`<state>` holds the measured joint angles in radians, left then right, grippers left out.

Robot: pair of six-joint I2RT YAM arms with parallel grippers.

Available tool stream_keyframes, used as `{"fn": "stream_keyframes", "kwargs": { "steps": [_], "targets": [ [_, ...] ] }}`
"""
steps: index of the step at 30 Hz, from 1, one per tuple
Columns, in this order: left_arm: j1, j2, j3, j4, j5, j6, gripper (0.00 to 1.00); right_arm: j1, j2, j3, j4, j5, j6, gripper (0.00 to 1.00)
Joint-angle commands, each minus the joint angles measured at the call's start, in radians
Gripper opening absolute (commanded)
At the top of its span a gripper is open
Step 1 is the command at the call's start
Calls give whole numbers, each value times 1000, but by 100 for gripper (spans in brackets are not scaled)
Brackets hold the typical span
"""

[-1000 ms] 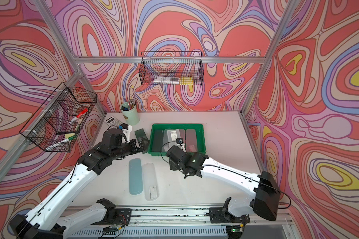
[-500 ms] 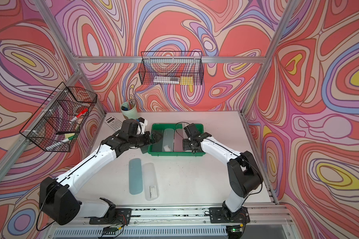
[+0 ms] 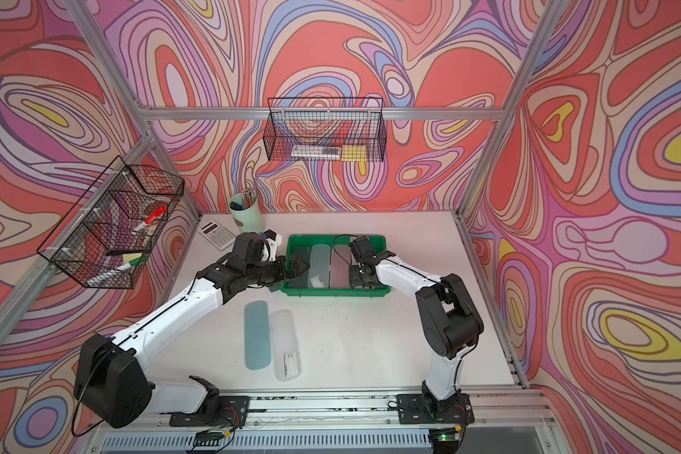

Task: Put the pencil case into the storage box
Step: Place the pencil case at the storage box.

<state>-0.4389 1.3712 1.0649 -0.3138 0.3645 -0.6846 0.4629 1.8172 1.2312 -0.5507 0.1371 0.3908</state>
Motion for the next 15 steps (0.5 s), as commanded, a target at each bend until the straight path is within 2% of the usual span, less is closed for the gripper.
{"fn": "stream_keyframes", "kwargs": {
  "steps": [1, 4, 5, 7, 9, 15],
  "targets": [
    [2, -7, -14, 37, 10, 3, 99, -6, 12, -13, 54, -3, 48, 53],
    [2, -12, -16, 32, 10, 8, 99, -5, 22, -19, 60, -1, 62, 57],
    [2, -13, -17, 30, 11, 8, 99, -6, 25, -16, 60, 3, 65, 61],
    [2, -17, -20, 27, 12, 11, 99, -6, 32, -7, 52, 5, 65, 75],
    [2, -21, -24, 25, 13, 14, 99, -6, 34, 3, 43, 12, 64, 81],
    [2, -48, -47, 9, 6, 17, 99, -6, 19, 10, 37, 24, 57, 89]
  ]
}}
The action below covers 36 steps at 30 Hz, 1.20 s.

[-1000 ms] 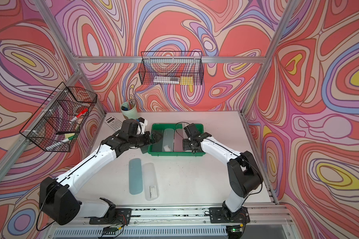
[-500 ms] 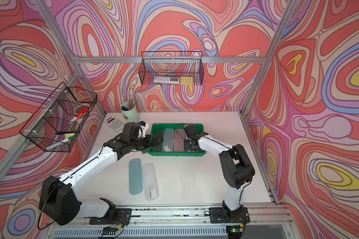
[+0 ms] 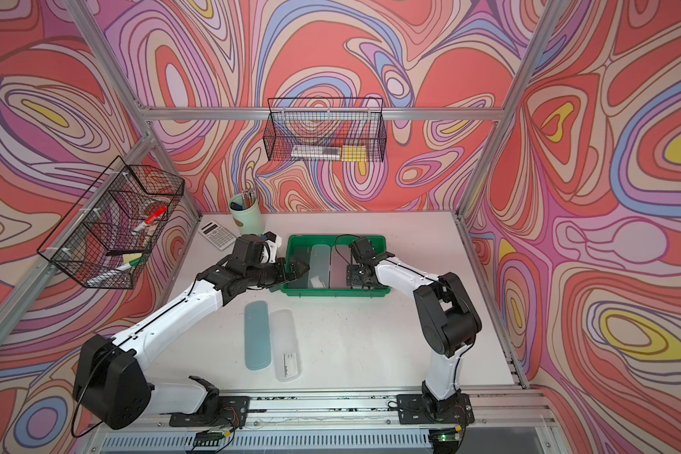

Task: Put the pencil case into the storage box
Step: Place the pencil case at the storage box.

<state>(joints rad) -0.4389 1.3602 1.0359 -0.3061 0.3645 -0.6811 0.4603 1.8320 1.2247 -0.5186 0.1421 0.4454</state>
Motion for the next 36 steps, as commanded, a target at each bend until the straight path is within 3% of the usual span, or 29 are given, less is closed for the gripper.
{"fn": "stream_keyframes", "kwargs": {
  "steps": [1, 12, 18, 29, 36],
  "targets": [
    [3, -43, -24, 0, 3, 12, 99, -3, -2, 19, 2, 17, 0, 90],
    [2, -105, -87, -97, -45, 16, 99, -2, -167, 44, -66, -22, 45, 92],
    [2, -214, -190, -115, -99, -23, 99, 24, -253, -23, -9, -91, 109, 92],
    [2, -405, -303, -183, -220, -67, 99, 205, -364, -149, 59, -48, 184, 94],
    [2, -444, -309, -256, -252, -77, 99, 283, -362, -215, 101, -42, 215, 94]
  ]
}}
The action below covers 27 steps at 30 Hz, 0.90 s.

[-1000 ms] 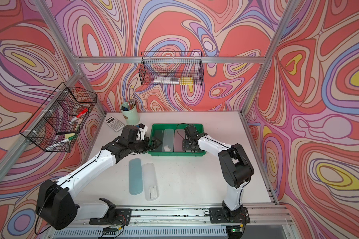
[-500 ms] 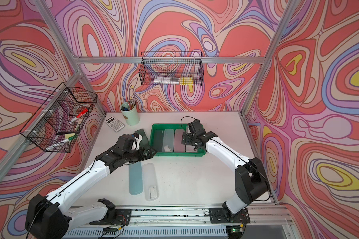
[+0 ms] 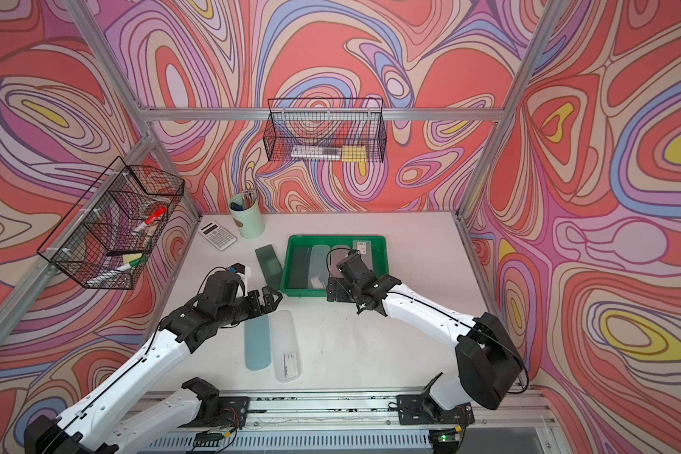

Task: Put the pencil case into the storage box
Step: Place the pencil case at the storage box, then pick up the pencil case from the center of the board.

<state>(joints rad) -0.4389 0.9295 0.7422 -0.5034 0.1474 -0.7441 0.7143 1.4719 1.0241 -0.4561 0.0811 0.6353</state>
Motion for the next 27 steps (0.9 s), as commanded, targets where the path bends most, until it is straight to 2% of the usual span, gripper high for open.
{"fn": "stream_keyframes", "kwargs": {
  "steps": [1, 5, 10, 16, 21, 27],
  "targets": [
    [2, -19, -22, -64, -41, -23, 99, 44, 3, -15, 41, 24, 32, 94],
    [4, -58, -46, -81, -74, -46, 99, 118, 26, -24, 80, 41, 66, 96],
    [23, -66, -42, -114, -136, 0, 99, 230, 106, 8, 96, 75, 112, 98],
    [145, -28, -43, -88, -71, 37, 99, 373, 216, 63, 60, 137, 167, 98],
    [213, -6, -40, -89, -51, 58, 99, 504, 286, 104, 45, 190, 184, 98],
    [264, 15, -37, -92, -40, 74, 99, 550, 335, 149, 27, 167, 176, 98]
  ]
}}
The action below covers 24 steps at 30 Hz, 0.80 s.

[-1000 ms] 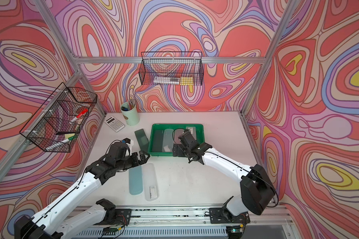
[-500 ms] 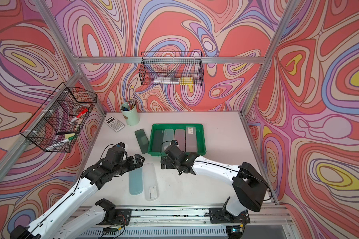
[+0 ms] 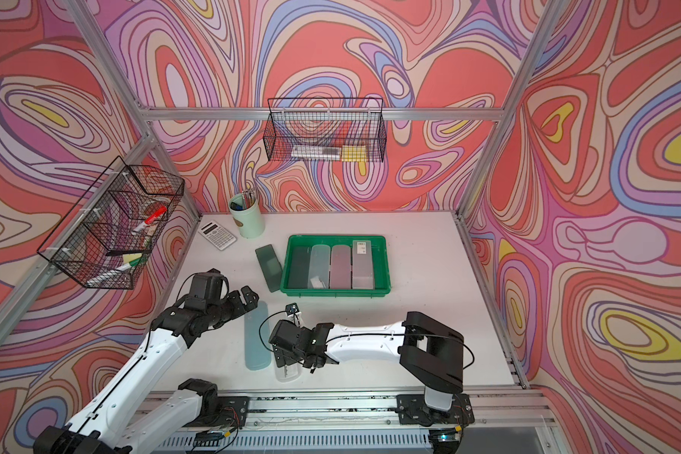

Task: Put the pencil case into the storage box
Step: Pick up the pencil case from the center of the board.

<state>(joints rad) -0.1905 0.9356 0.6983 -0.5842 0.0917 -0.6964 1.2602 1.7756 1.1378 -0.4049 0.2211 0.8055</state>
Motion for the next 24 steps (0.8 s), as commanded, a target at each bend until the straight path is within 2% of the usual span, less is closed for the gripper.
{"fn": "stream_keyframes", "kwargs": {
  "steps": [1, 13, 24],
  "targets": [
    [17, 9, 5, -11, 17, 24, 99, 11, 44, 48, -38, 26, 2, 98],
    [20, 10, -39, -12, 19, -9, 99, 44, 156, 148, -115, 5, -46, 98],
    [21, 9, -45, -9, 42, -8, 99, 45, 255, 270, -270, 44, -34, 96]
  ]
}}
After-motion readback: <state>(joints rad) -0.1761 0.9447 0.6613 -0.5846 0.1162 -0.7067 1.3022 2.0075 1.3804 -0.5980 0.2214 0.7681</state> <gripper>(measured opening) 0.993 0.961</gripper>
